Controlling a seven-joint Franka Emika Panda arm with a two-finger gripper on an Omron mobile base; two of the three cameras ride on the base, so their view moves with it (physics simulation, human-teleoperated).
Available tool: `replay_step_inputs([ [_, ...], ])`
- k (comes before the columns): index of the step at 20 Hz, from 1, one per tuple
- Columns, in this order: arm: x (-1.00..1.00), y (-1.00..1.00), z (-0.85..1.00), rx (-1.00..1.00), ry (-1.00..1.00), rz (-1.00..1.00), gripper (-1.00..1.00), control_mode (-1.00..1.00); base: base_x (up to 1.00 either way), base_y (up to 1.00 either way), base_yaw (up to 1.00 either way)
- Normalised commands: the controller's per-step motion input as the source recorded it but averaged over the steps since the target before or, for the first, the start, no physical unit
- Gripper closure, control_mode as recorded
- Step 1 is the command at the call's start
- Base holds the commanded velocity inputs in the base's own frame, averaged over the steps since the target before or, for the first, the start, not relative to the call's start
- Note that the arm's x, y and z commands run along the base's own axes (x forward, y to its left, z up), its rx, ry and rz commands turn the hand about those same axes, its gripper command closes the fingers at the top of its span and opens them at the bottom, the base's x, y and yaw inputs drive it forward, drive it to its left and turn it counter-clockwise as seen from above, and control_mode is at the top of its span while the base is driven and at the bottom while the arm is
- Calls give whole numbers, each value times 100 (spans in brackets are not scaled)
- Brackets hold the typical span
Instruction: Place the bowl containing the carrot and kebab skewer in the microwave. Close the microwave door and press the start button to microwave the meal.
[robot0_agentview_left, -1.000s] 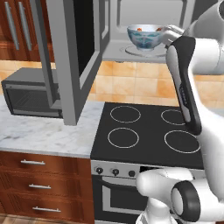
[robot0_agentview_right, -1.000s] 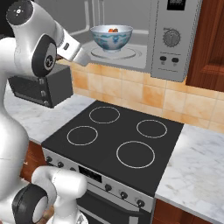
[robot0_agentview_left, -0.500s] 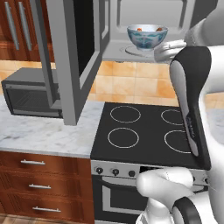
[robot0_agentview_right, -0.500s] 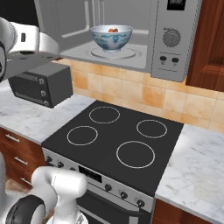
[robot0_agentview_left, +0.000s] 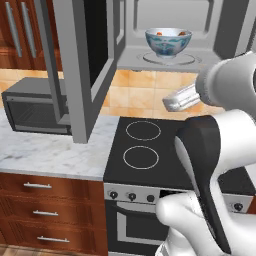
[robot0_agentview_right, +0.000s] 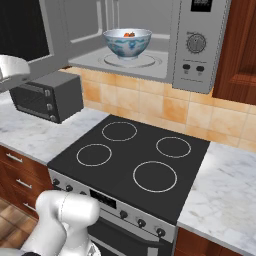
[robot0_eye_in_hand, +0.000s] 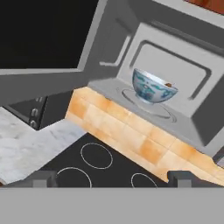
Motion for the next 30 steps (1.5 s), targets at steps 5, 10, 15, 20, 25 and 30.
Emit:
replay_step_inputs([
  [5, -62, -1, 3, -18, -7, 0, -100, -100, 0, 0, 0],
  [10, -27, 55, 36, -33, 1, 0, -100, -100, 0, 0, 0],
  [15, -42, 54, 37, -34, 3, 0, -100, -100, 0, 0, 0],
  [20, -46, 62, 15, -37, 7, 0, -100, -100, 0, 0, 0],
  [25, -36, 75, 0, -39, 1, 0, -100, -100, 0, 0, 0],
  [30, -18, 83, -1, -37, 0, 0, -100, -100, 0, 0, 0],
])
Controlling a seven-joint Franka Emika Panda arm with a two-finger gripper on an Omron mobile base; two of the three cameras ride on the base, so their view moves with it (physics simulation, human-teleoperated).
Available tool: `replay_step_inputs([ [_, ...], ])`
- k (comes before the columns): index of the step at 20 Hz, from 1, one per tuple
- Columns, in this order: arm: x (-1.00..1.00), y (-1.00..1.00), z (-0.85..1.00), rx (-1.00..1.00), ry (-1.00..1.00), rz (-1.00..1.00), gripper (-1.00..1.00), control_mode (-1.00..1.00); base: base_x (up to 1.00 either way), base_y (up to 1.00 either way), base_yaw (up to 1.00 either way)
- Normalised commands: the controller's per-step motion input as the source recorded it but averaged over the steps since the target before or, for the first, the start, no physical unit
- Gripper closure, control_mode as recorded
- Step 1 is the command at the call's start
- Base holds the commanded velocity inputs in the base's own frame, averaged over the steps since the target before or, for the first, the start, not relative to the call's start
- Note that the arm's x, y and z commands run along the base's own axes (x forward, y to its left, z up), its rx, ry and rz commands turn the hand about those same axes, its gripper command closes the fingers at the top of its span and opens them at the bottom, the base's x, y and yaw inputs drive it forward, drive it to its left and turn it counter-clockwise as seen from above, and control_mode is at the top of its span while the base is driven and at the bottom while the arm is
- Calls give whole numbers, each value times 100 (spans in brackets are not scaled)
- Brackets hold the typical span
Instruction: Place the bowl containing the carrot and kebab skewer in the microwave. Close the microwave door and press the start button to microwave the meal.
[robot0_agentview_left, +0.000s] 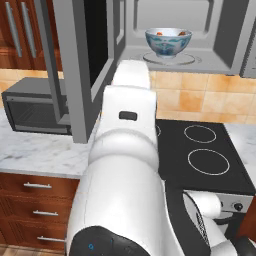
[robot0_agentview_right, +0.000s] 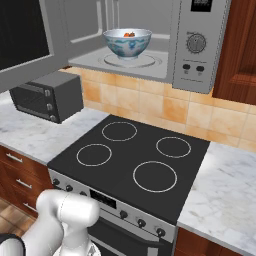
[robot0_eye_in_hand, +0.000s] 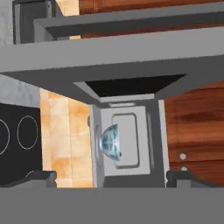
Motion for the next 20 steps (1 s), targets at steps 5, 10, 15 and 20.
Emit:
replay_step_inputs([
  [5, -1, 99, -15, -34, 0, 0, -100, -100, 0, 0, 0],
  [10, 1, 98, -14, -30, 0, 0, -100, -100, 0, 0, 0],
  [15, 31, 61, -2, -20, 0, -9, -100, -100, 0, 0, 0],
  [20, 51, 15, -28, -16, 2, -12, -100, -100, 0, 0, 0],
])
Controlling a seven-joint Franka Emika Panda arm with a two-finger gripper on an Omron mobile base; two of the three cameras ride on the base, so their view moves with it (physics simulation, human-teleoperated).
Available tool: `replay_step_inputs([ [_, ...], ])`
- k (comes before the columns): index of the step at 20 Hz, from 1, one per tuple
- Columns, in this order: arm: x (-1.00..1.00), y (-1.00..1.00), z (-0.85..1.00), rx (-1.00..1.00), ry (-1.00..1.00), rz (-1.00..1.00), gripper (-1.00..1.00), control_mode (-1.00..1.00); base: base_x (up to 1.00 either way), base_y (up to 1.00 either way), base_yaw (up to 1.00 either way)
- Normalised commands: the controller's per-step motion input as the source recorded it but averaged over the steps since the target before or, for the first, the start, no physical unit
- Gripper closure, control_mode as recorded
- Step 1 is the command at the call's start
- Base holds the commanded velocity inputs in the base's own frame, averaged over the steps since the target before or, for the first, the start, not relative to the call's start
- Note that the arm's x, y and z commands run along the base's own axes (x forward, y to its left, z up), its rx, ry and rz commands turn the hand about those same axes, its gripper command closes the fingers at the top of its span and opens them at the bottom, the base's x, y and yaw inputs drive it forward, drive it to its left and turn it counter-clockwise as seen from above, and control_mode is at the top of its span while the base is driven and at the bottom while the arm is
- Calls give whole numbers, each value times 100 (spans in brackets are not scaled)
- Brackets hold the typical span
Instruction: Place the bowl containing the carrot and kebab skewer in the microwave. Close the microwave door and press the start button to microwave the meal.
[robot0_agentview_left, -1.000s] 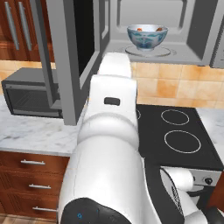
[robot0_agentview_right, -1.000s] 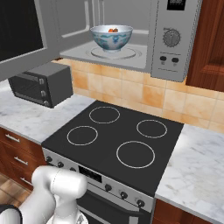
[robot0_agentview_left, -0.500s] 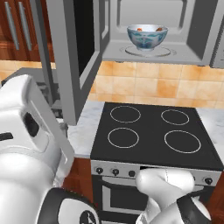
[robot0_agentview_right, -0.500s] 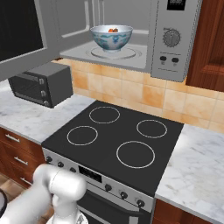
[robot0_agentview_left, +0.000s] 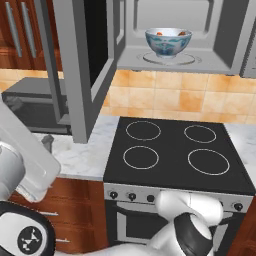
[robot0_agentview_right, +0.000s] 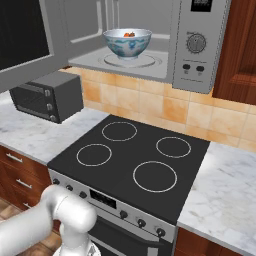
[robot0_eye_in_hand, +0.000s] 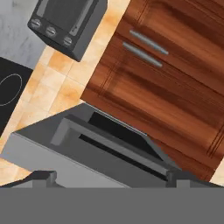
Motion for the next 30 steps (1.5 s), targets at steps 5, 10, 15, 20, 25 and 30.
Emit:
replay_step_inputs([
  [5, 56, -5, -33, -10, 2, -15, -100, -100, 0, 0, 0],
  [10, 67, -10, -18, -3, 0, -13, -100, -100, 0, 0, 0],
  [15, 72, 0, 0, -5, 0, -11, -100, -100, 0, 0, 0],
  [20, 59, 0, -2, -3, 0, -15, -100, -100, 0, 0, 0],
  [25, 64, 0, -2, -2, 0, -16, -100, -100, 0, 0, 0],
  [30, 8, 1, -28, 0, -21, -17, -100, -100, 0, 0, 0],
])
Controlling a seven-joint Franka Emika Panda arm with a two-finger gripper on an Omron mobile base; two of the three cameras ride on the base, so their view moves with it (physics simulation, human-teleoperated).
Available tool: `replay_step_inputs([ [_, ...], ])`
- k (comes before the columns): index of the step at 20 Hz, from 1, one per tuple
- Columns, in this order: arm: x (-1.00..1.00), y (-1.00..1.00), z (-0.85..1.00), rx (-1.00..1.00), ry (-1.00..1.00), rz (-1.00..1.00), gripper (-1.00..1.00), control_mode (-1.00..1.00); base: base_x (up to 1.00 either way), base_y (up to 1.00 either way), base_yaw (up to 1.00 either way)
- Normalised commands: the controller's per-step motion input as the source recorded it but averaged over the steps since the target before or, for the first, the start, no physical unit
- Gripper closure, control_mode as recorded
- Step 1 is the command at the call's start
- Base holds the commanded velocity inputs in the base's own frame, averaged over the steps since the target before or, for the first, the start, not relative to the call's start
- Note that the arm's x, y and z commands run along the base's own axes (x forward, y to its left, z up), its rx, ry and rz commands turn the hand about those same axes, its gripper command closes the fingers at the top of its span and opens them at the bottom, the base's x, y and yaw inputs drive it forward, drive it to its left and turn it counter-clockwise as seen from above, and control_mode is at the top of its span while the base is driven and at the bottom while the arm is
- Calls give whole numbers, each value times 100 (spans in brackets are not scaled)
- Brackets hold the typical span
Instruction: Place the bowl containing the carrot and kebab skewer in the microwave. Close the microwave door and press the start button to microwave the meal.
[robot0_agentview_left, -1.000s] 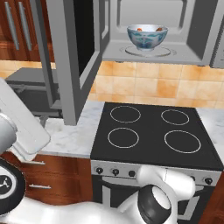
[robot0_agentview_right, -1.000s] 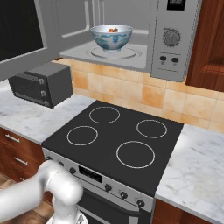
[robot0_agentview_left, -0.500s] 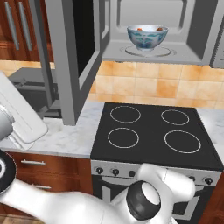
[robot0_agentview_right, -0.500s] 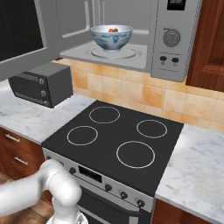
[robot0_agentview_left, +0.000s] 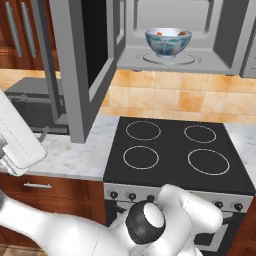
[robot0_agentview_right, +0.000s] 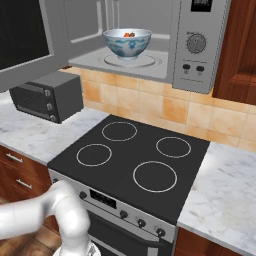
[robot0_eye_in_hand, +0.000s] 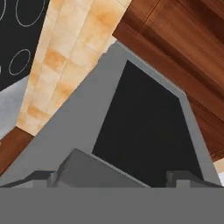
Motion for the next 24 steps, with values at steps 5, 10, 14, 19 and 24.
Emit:
replay_step_inputs([
  [5, 12, 27, -16, 1, -28, -11, -100, -100, 0, 0, 0],
  [10, 70, -21, 0, 12, -6, -23, -100, -100, 0, 0, 0],
  [14, 33, -68, 0, 14, -9, -33, -100, -100, 0, 0, 0],
  [19, -12, -97, 4, 20, -30, -34, -100, -100, 0, 0, 0],
  [24, -34, -100, 40, 25, -42, -23, -100, -100, 0, 0, 0],
])
